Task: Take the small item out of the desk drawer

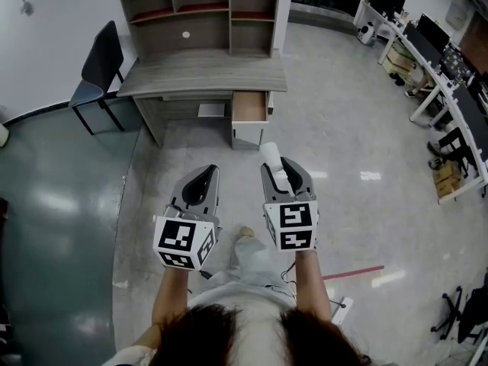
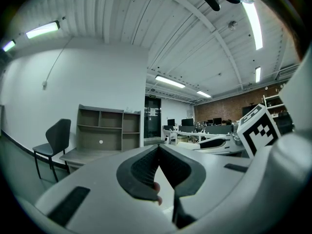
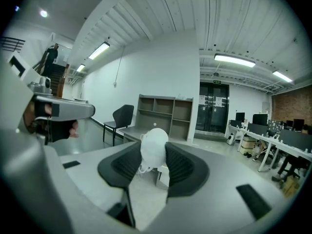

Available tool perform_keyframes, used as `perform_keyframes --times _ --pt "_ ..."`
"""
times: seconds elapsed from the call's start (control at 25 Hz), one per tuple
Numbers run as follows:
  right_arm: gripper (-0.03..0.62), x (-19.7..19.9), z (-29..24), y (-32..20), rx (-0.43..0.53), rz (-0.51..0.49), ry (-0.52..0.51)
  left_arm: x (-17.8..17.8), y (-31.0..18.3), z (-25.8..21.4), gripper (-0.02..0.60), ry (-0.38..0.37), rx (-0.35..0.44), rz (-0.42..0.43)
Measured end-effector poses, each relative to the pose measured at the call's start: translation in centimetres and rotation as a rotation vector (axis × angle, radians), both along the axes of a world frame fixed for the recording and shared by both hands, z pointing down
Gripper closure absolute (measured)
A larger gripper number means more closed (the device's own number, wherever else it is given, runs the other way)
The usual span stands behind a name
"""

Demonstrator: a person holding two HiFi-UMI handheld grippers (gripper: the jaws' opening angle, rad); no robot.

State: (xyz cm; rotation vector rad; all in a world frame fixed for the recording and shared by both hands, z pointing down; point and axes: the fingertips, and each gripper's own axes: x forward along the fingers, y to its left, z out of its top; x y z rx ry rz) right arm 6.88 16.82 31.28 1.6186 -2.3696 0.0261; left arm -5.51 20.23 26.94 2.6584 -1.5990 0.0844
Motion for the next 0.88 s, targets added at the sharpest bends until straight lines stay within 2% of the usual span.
perform_keyframes --times 0.48,0.88 --pt "0.428 0.2 -2.5 6.0 0.067 -0.018 -0.011 0.4 5.1 0.0 0.569 0.008 0.016 -0.009" --pt "0.428 0.3 -3.4 8.8 0.104 -0.019 -0.024 0.6 6.9 0.3 0.569 0.016 0.025 -0.005"
